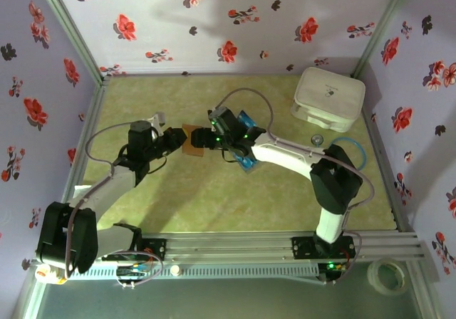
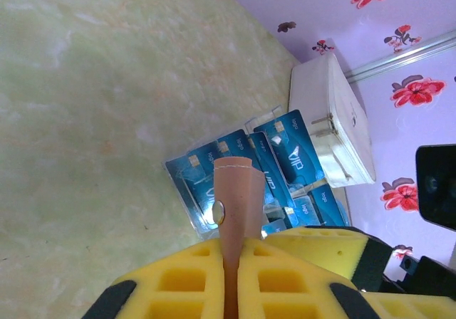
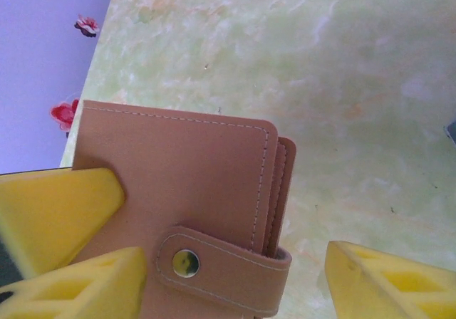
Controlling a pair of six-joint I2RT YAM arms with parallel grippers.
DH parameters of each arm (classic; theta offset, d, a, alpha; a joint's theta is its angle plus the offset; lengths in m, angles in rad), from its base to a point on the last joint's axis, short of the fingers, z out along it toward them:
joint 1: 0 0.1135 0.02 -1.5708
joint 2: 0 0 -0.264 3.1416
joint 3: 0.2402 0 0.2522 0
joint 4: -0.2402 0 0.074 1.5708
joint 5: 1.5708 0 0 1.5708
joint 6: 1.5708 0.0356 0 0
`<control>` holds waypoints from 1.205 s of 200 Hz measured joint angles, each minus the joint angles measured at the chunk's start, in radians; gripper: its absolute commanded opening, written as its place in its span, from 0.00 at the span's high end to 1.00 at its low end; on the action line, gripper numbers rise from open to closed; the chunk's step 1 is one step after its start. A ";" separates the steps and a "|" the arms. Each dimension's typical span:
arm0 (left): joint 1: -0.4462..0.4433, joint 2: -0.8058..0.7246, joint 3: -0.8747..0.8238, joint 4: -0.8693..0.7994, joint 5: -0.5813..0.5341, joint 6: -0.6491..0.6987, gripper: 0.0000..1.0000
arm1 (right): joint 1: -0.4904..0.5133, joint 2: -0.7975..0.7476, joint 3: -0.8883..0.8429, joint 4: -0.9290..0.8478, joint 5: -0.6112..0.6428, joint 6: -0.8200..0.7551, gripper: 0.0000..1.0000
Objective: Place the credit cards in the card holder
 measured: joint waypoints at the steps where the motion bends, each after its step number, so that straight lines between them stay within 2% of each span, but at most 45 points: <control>1: 0.000 0.000 0.000 0.000 0.000 0.000 1.00 | 0.000 0.002 0.001 -0.001 0.000 0.000 0.33; 36: 0.000 -0.001 0.000 -0.008 -0.015 -0.003 1.00 | 0.008 0.040 0.027 -0.014 0.018 -0.014 0.35; 90: -0.003 -0.001 0.000 -0.030 -0.023 -0.003 1.00 | 0.031 0.042 0.031 -0.047 0.116 -0.026 0.40; 126: -0.006 -0.014 0.000 -0.027 -0.029 -0.006 1.00 | 0.002 -0.026 -0.069 -0.110 0.215 -0.025 0.40; 148: -0.007 -0.019 0.000 -0.023 -0.029 -0.006 1.00 | -0.026 -0.084 -0.146 -0.140 0.232 -0.024 0.39; 190: -0.006 -0.019 0.000 -0.022 -0.034 -0.006 1.00 | -0.027 -0.209 -0.195 -0.097 0.161 -0.010 0.35; 241: -0.006 -0.019 0.000 -0.022 -0.036 -0.006 1.00 | -0.036 -0.136 -0.164 0.018 0.018 0.045 0.37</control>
